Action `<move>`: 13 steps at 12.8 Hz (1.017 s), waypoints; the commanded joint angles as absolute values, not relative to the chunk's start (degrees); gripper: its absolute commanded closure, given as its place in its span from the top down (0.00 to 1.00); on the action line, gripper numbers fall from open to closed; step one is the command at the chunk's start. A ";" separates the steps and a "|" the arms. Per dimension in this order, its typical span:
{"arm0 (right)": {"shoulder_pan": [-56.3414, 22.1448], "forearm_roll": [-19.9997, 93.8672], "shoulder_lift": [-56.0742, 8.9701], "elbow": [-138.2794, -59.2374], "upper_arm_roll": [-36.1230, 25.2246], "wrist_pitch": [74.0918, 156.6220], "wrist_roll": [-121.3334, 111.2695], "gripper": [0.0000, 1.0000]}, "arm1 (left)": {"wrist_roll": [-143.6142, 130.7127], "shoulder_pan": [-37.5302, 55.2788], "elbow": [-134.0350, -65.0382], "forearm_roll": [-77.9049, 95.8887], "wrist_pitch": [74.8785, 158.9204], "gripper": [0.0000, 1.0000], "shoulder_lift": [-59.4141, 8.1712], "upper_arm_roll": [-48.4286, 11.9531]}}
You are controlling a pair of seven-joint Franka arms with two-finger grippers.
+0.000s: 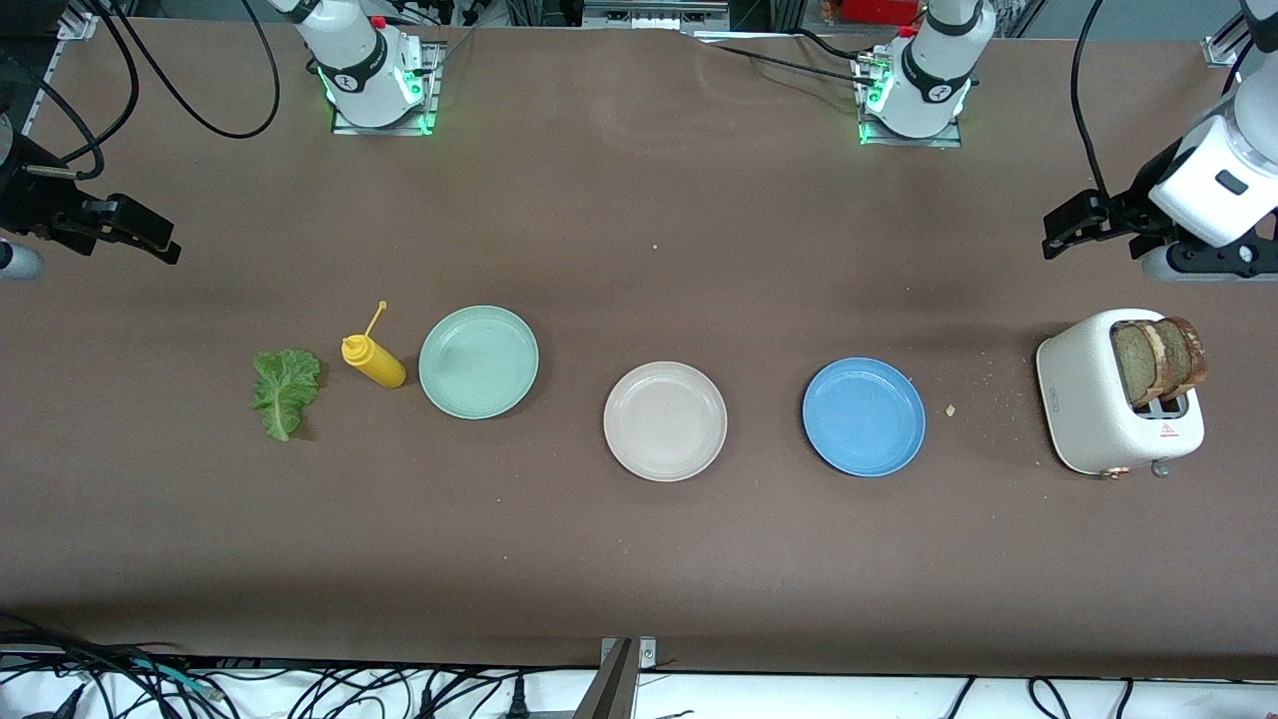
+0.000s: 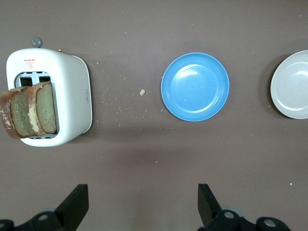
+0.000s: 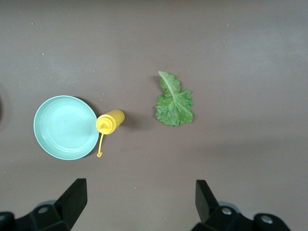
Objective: Make sandwich in beige plate with both arms
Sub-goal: 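Reach the left gripper down to the toaster and grasp a bread slice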
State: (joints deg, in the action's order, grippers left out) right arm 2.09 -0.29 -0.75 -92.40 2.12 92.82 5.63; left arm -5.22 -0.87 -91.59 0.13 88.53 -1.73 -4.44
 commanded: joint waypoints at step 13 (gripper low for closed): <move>1.76 -0.09 -0.88 -91.58 2.02 92.37 5.45 1.00 | 5.89 -14.94 -92.01 -10.81 103.60 0.99 -17.92 -4.48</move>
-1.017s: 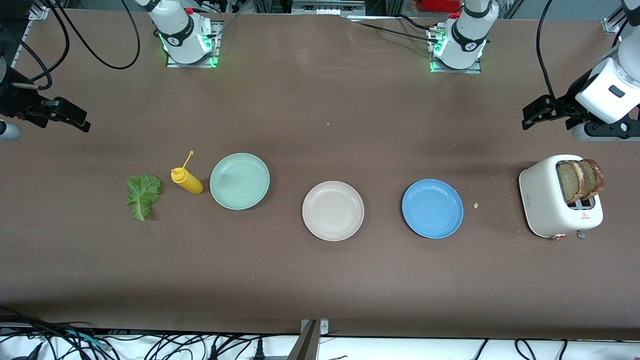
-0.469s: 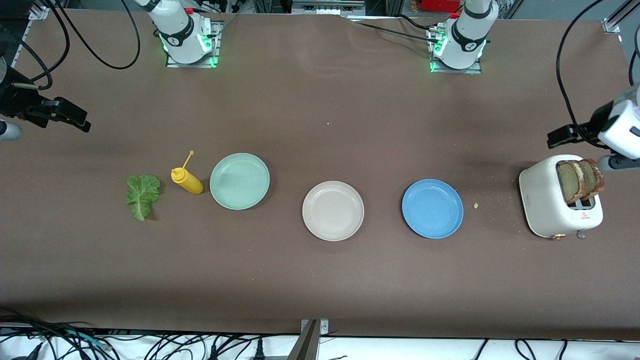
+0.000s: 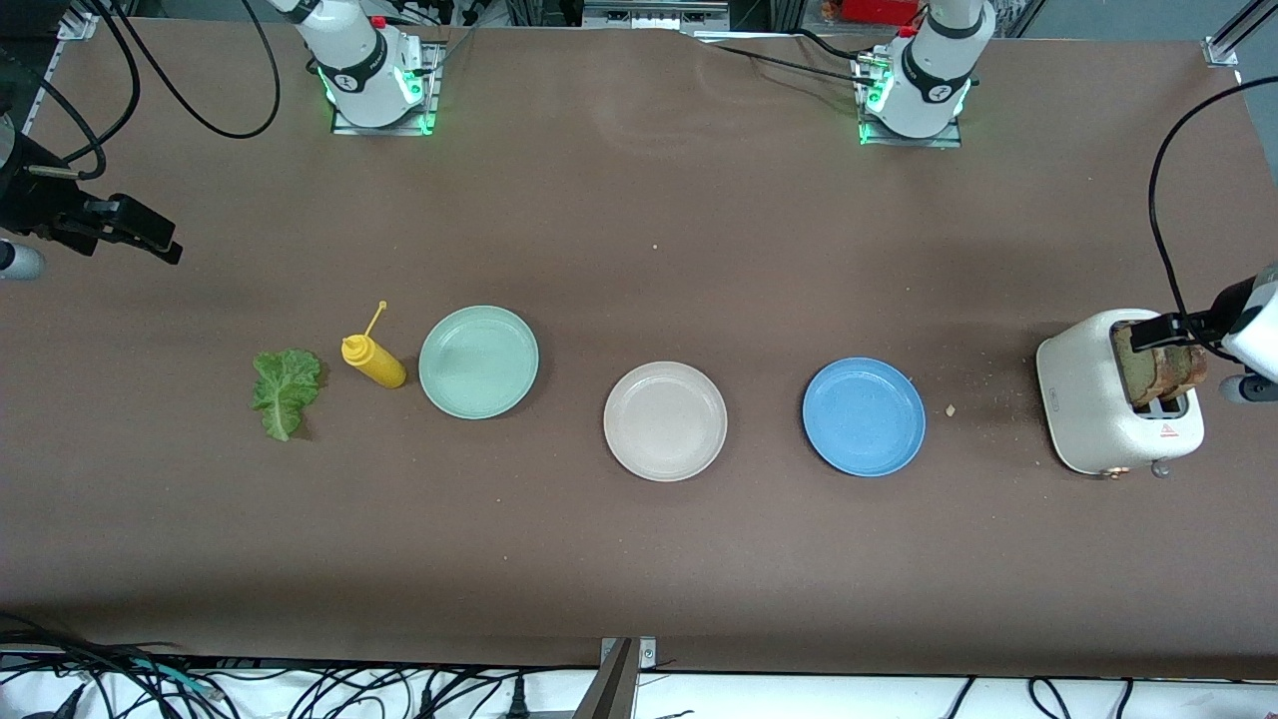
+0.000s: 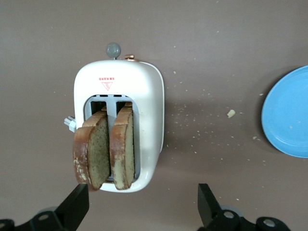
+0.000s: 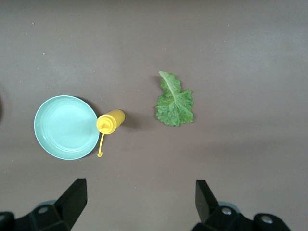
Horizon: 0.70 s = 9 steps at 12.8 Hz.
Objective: Make sandwich in beige plate with both arms
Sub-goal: 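Reach the left gripper down to the toaster and grasp a bread slice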
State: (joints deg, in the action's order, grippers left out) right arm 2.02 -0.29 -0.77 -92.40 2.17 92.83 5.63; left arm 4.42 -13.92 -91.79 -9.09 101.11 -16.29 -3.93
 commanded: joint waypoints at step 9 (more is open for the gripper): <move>1.84 -0.09 -0.88 -91.58 2.02 92.37 5.45 1.00 | 6.94 -17.49 -103.19 -11.95 113.05 0.40 -17.93 -4.57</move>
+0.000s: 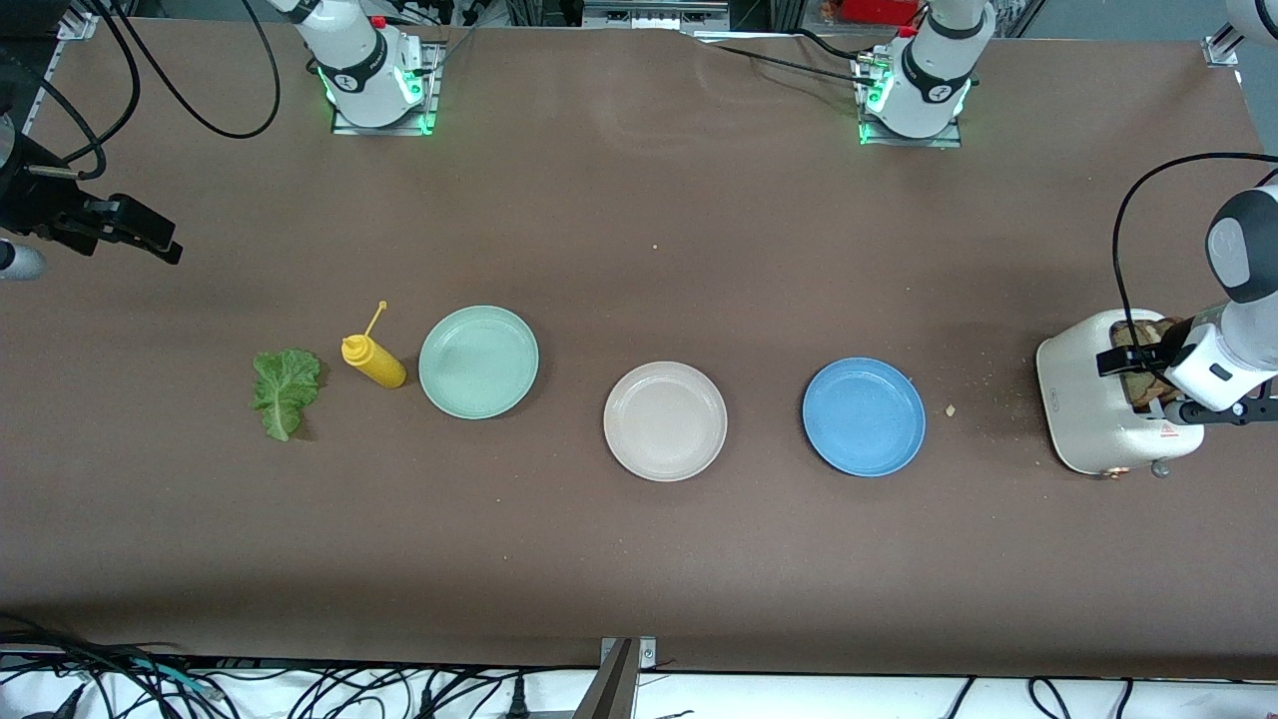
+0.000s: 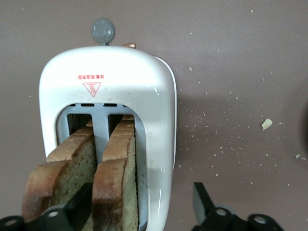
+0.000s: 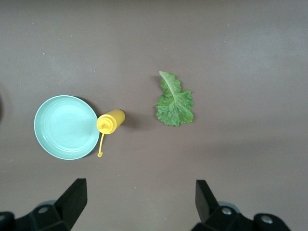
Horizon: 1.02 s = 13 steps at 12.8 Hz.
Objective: Make sandwich in beige plate with both arms
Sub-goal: 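Reach the left gripper down to the toaster and grasp a bread slice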
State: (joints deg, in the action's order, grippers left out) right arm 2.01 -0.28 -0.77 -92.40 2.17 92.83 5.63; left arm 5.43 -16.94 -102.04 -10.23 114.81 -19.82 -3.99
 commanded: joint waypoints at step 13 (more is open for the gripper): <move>1.85 -0.09 -0.79 -91.67 2.02 92.29 5.36 1.00 | 8.53 -17.40 -88.96 -12.66 94.15 0.00 -15.82 -7.80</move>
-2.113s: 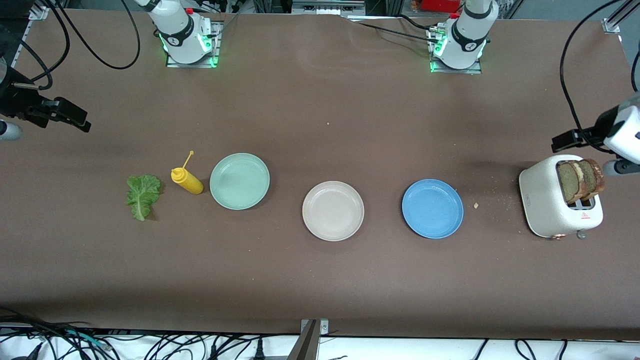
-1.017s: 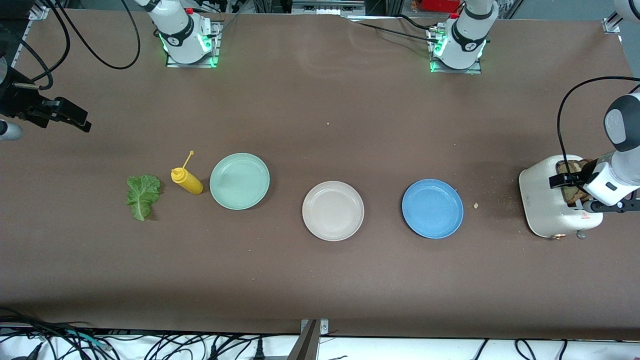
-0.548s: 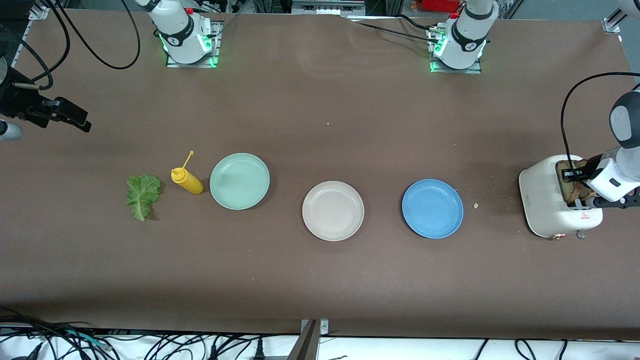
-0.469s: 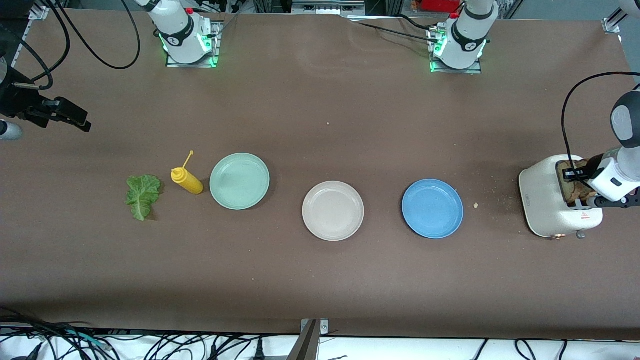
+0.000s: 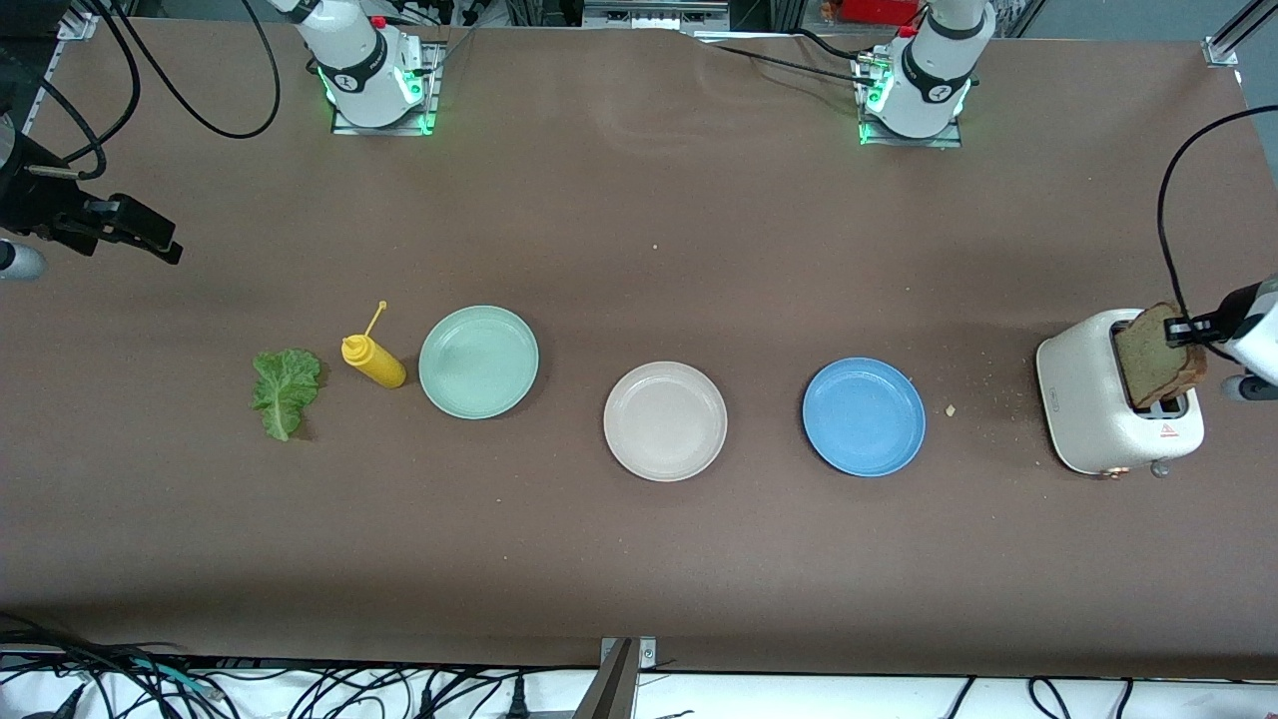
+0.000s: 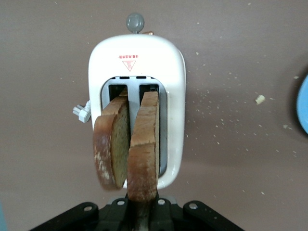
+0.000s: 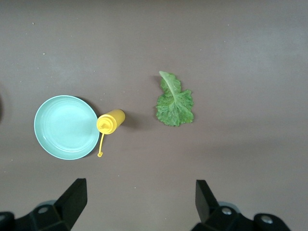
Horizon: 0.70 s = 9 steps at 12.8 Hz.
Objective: Make sandwich in beige plate with both arms
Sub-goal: 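Lift the bread slice out of the toaster with the left gripper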
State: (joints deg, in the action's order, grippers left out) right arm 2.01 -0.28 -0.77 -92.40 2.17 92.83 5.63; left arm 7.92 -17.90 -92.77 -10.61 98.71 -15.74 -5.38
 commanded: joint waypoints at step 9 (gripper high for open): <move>1.85 -0.09 -0.88 -91.67 1.93 92.55 5.45 1.00 | 6.95 -11.80 -85.25 1.03 89.73 0.00 -22.22 -21.88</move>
State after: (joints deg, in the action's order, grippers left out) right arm 2.01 -0.28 -0.78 -92.40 2.15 92.88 5.63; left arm 7.66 -14.06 -86.96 -2.37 90.50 -19.07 -21.82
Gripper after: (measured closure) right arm 0.000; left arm 0.912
